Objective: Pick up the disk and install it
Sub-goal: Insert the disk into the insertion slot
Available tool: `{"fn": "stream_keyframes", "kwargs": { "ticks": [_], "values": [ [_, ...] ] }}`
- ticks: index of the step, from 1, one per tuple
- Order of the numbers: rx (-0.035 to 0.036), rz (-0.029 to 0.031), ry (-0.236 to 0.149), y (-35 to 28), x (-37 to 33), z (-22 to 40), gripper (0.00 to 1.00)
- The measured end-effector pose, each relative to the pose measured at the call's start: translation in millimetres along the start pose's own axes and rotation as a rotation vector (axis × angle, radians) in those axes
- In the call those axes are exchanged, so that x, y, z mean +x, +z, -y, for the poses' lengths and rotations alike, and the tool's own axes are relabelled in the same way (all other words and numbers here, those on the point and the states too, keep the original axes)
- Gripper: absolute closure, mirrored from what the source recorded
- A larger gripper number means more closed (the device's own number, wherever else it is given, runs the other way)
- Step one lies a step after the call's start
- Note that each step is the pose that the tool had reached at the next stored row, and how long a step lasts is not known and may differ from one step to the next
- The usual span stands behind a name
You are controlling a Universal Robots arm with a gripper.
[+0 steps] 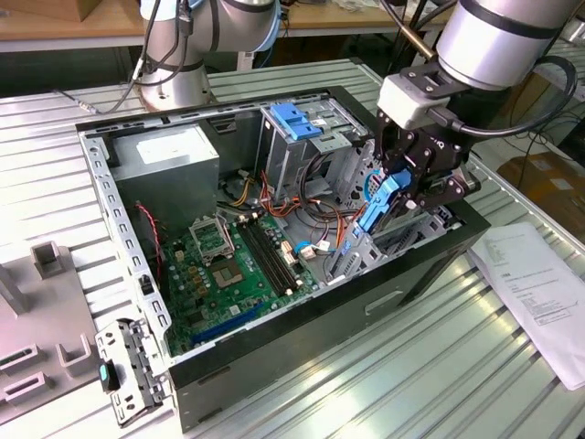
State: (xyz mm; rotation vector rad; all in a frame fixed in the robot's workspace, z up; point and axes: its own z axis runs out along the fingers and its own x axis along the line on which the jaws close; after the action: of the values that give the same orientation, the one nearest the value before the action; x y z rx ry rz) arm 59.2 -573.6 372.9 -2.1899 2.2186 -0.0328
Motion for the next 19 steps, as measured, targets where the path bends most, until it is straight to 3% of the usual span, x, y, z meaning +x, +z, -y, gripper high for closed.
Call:
{"fn": "stream_keyframes", "kwargs": {
  "ticks": [5,6,12,13,19],
  "values": [
    [0.0002,0.0003,0.000,0.3,0.1,0.2,0.62],
    [0.0001,0.0004,0.000,0.3,0.1,0.1,0.55],
    [0.0000,0.0002,0.000,-1.0,0.0,0.1,0.55],
    [-0.0044,0.0000,0.000,-11.6,-0.1,0.5,0.55],
    [-0.0189,0.0002,0.000,-29.1,-0.2,1.8,0.55]
  ]
}}
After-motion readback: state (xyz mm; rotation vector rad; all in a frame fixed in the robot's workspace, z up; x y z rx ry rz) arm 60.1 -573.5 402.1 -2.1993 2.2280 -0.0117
